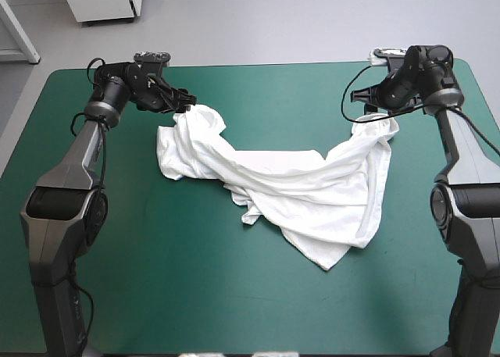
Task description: Fold the cloth
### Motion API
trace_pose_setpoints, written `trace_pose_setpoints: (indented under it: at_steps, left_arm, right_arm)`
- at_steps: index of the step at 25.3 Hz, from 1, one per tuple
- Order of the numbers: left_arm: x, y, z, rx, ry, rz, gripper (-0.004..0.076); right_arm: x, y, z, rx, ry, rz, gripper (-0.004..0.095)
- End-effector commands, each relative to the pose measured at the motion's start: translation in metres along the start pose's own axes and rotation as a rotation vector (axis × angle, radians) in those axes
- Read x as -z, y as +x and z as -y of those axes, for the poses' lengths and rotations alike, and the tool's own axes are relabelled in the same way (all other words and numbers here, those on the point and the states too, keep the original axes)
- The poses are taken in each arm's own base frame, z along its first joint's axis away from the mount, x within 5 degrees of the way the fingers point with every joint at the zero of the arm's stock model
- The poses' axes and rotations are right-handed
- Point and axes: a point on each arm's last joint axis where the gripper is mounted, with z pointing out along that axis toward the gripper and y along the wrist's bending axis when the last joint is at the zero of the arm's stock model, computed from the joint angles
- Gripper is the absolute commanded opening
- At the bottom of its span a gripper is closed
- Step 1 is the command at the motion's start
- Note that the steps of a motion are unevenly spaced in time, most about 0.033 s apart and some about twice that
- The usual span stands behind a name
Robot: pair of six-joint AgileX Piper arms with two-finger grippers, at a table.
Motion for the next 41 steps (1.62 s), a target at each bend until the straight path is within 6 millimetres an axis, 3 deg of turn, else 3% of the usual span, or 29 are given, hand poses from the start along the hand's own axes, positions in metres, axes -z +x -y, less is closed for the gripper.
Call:
trace_pose_setpoints:
  at_steps: [1, 5, 7, 10, 12, 15, 21, 35, 37, 41]
  left_arm:
    - [0.057, -0.016, 0.007, -0.004, -0.010, 0.085, 0.0497]
    - [0.075, -0.008, 0.006, -0.027, -0.048, 0.006, 0.0449]
    - [0.091, -0.006, 0.004, -0.004, -0.063, -0.012, 0.0445]
    - [0.112, 0.006, 0.000, 0.029, -0.127, -0.107, 0.0437]
    - [0.116, 0.013, 0.000, 0.065, -0.142, -0.126, 0.0437]
    - [0.096, 0.030, -0.005, 0.081, -0.174, -0.219, 0.0437]
    - [0.048, 0.042, -0.009, 0.107, -0.136, -0.319, 0.0436]
    - [0.002, 0.055, -0.011, 0.145, -0.091, -0.405, 0.0431]
    - [0.000, 0.054, -0.012, 0.145, -0.091, -0.400, 0.0403]
    - [-0.007, 0.057, -0.013, 0.147, -0.091, -0.410, 0.0239]
  right_arm:
    - [0.052, -0.004, -0.003, 0.016, 0.002, 0.062, 0.0495]
    - [0.074, 0.000, -0.007, 0.010, -0.018, 0.090, 0.0495]
    - [0.096, 0.011, -0.009, 0.014, -0.015, 0.103, 0.0495]
    - [0.126, 0.039, -0.012, 0.015, -0.016, 0.093, 0.0495]
    - [0.141, 0.056, -0.013, 0.014, -0.018, 0.092, 0.0495]
    - [0.163, 0.071, -0.014, 0.017, -0.019, 0.120, 0.0495]
    - [0.167, 0.072, -0.015, 0.017, -0.022, 0.129, 0.0493]
    - [0.167, 0.072, -0.015, 0.017, -0.022, 0.129, 0.0435]
    - [0.167, 0.072, -0.015, 0.023, -0.021, 0.129, 0.0435]
    - [0.167, 0.072, -0.015, 0.023, -0.021, 0.129, 0.0435]
